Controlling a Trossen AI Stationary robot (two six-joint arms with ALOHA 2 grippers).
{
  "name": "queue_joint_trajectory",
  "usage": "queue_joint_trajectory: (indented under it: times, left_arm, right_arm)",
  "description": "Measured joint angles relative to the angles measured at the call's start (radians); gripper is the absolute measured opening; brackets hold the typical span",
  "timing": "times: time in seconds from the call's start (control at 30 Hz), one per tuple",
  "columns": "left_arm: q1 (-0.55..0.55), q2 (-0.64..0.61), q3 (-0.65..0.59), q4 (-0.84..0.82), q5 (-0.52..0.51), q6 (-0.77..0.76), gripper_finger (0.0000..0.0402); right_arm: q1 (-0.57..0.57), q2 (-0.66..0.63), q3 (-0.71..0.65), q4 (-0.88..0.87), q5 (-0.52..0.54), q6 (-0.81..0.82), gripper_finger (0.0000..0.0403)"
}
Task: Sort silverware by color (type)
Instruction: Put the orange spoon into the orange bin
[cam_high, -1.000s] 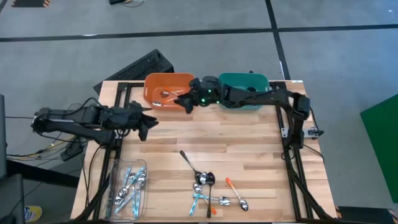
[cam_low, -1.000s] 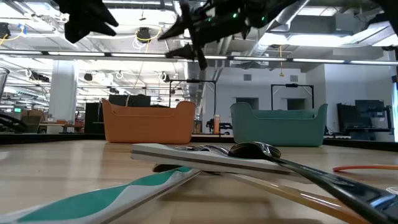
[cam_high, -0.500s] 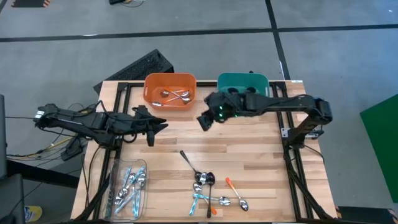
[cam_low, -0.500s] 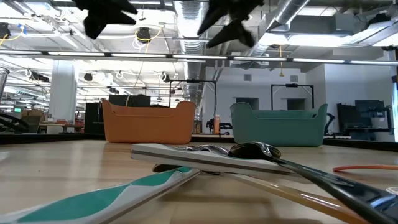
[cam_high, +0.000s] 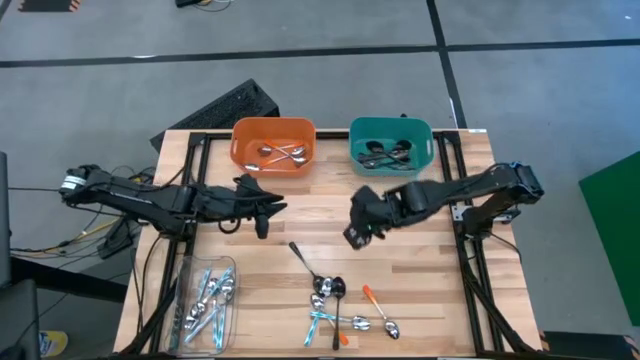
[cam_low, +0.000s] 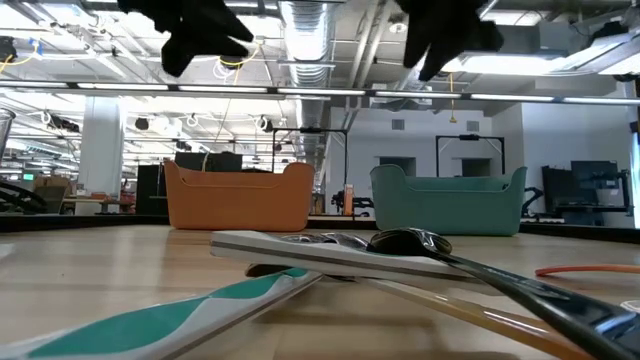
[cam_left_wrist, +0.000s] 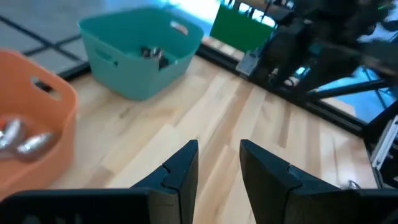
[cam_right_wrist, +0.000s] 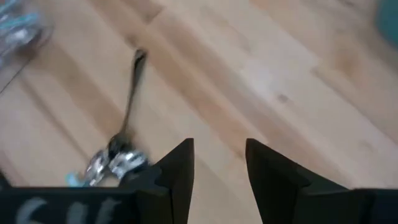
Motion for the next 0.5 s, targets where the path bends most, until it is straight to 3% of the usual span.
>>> queue_joint_trajectory:
  times: [0.1,0.27,0.37,0.5]
  left_arm:
    - [0.007,0.028,0.000,0.010,0.031,-0.054,0.0105]
    - [0.029,0.034,0.000,0.019,0.102,-0.093,0.0105]
    - [0.031,0.008,0.000,0.020,0.108,-0.066,0.0105]
    - [0.028,-0.019,0.000,0.011,0.106,-0.022,0.0105]
  right_arm:
    - [0.041,0.000,0.000,0.014,-0.002,0.003,0.0165]
    - [0.105,0.001,-0.008,0.018,-0.094,0.004,0.0156]
    - [0.153,0.002,-0.033,-0.006,-0.124,0.083,0.0130]
    - [0.224,0.000,-0.078,-0.009,-0.084,0.235,0.0080]
